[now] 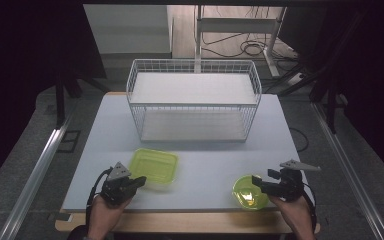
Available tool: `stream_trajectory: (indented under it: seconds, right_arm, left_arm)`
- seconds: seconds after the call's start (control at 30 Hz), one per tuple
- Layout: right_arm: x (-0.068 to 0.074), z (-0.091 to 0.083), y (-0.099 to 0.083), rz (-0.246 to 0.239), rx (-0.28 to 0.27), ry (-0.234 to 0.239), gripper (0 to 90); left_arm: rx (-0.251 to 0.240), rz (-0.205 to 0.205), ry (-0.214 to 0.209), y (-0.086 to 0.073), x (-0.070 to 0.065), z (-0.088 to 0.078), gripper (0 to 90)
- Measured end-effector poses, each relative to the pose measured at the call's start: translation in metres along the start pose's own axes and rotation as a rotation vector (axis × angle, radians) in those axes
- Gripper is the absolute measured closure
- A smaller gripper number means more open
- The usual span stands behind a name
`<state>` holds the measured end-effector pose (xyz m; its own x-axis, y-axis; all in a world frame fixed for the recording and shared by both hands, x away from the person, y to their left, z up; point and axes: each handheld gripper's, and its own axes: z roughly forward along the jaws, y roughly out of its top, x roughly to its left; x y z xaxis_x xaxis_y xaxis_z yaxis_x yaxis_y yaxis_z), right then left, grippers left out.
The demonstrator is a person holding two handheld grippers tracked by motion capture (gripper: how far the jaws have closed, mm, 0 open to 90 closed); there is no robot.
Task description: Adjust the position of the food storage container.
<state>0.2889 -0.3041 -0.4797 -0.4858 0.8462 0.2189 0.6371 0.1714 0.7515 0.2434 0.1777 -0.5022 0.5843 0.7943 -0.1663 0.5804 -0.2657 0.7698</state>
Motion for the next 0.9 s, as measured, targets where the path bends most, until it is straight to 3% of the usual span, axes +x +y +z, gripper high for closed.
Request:
stream_trajectory:
  seconds: [0.13,0.23,0.37,0.47,0.57,0.73,0.8,0.9]
  right_arm:
    - [0.0,0.0,0.0,0.0,-0.001,0.001,24.5]
    - [0.001,-0.001,0.001,-0.002,-0.002,0.006,26.0]
    - [0.001,-0.001,0.001,-0.007,-0.006,0.013,28.3]
    - [0.0,-0.004,0.002,-0.018,-0.006,0.015,31.8]
    - [0.0,-0.006,0.002,-0.024,-0.005,0.017,34.0]
    - [0.002,-0.011,0.004,-0.056,0.001,0.026,41.1]
    - [0.004,-0.014,0.003,-0.073,0.015,0.032,45.3]
    - [0.004,-0.023,0.002,-0.091,0.019,0.031,55.7]
  left_arm:
    - [0.013,0.065,-0.081,0.02,-0.024,0.024,89.8]
    - [0.034,0.12,-0.096,0.036,-0.04,0.046,89.8]
    - [0.067,0.164,-0.09,0.053,-0.05,0.071,89.8]
    - [0.109,0.189,-0.045,0.057,-0.051,0.082,89.9]
    - [0.123,0.171,-0.032,0.056,-0.045,0.084,89.9]
    - [0.133,0.144,0.027,0.052,-0.028,0.078,89.9]
    - [0.121,0.132,0.028,0.05,-0.024,0.075,89.9]
    - [0.097,0.131,0.017,0.049,-0.028,0.069,89.8]
